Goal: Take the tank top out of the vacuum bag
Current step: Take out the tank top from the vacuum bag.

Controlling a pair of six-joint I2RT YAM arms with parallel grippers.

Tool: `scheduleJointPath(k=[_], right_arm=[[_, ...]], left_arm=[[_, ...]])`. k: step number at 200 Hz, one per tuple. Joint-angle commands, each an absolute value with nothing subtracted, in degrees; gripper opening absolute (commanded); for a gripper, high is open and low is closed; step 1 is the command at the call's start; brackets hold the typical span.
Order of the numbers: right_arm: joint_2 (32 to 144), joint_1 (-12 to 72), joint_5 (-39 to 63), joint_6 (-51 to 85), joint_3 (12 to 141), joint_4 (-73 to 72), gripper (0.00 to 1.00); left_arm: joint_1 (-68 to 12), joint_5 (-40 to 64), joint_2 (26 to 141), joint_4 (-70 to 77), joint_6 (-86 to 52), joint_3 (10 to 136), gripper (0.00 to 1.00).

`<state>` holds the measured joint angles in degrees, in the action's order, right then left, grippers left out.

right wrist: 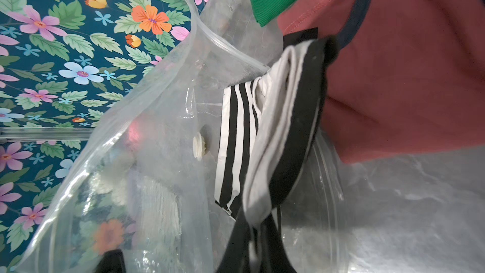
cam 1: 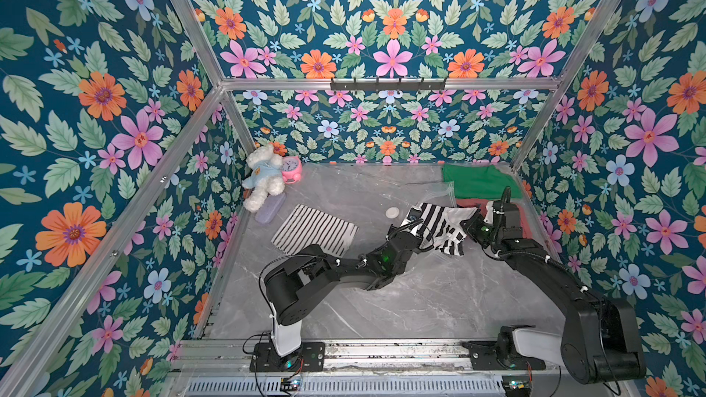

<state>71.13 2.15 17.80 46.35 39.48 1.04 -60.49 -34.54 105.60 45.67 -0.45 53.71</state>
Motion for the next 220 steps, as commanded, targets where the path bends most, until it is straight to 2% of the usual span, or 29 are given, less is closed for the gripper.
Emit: scheduleJointPath(k=[1,115,164,220], right_arm=[[69.8,0.5,20.4,45.3,40.0,5.6,0.00],[63.0,-11.1,27.9,38.9,44.3,29.8,0.00],[61.8,-14.6,26.4,35.5,45.7,39.5,0.00],[61.8,-17.5,20.0,32.4,45.4,44.7,0.00]], left_arm=[[-60.4,-35.9,105.9,45.1,0.2,54.3,0.00],[-60.5,-37.3,106.3,45.0,1.0,55.5,0.00],[-60.5,-38.3,106.3,44.9,1.2,55.8,0.00],[-60.3,-39.1,106.5,45.8,2.3,55.9,0.00]])
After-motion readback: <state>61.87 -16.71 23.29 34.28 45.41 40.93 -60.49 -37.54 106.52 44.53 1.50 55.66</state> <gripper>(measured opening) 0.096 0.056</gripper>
